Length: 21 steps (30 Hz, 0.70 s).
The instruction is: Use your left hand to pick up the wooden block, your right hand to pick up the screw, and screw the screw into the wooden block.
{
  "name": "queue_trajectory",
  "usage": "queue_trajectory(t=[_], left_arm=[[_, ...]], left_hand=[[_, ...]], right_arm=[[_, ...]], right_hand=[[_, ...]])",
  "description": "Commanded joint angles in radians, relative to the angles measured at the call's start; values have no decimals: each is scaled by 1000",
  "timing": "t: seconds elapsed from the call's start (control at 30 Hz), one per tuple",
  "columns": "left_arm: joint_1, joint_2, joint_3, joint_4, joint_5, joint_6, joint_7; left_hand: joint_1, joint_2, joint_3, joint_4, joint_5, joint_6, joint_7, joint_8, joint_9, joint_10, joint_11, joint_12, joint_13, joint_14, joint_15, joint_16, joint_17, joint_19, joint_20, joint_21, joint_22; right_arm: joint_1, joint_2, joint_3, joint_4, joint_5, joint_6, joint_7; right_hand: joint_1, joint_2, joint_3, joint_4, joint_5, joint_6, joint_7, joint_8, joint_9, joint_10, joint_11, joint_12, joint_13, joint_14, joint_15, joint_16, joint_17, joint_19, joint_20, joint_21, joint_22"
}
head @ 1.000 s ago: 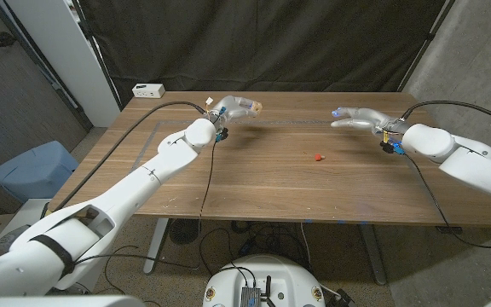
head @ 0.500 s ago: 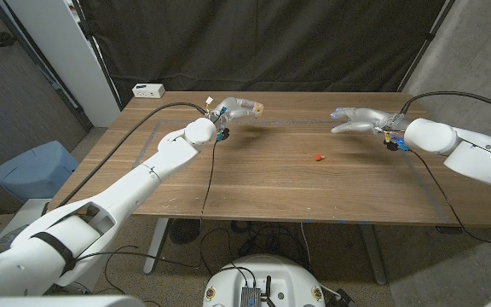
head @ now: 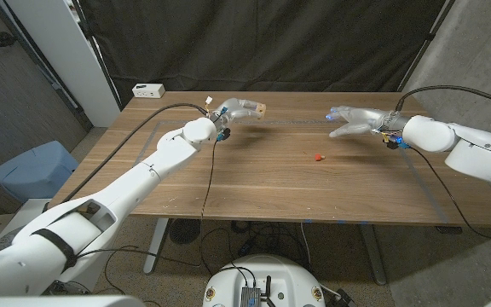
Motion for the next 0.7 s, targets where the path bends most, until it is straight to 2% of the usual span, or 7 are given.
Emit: queue_trajectory(t=[0.03,0.5,0.7], left_arm=[[-19,-10,11,35,-34,-28,-48],[-15,-23,21,40,-41,-31,-47],[-18,-28,25,44,-47,-30,-55]], left_hand=[[0,10,-2,0,4,-5,-2,-4,3,-5,4,-4,3,1,-63,1,3,-8,5,0,2],[-1,14,-3,1,5,-4,-2,-3,3,-5,4,-8,3,1,-64,3,3,-10,5,2,2],[0,15,-5,-1,5,-4,-2,-3,3,-5,4,-12,4,5,-48,5,2,-16,5,3,2]], right_arm=[[50,7,-25,39,-110,92,36],[123,24,-62,122,-234,228,83],[139,27,-73,143,-262,256,110]], right_hand=[[16,-1,11,1,-2,1,-14,7,4,-8,-7,-1,2,9,-22,8,5,11,2,9,3],[44,-9,19,1,1,1,-20,10,6,-28,-17,-2,2,21,-25,10,5,24,1,11,3],[52,-15,20,2,2,-4,-20,9,6,-39,-11,-4,2,21,-19,9,5,26,1,10,4]])
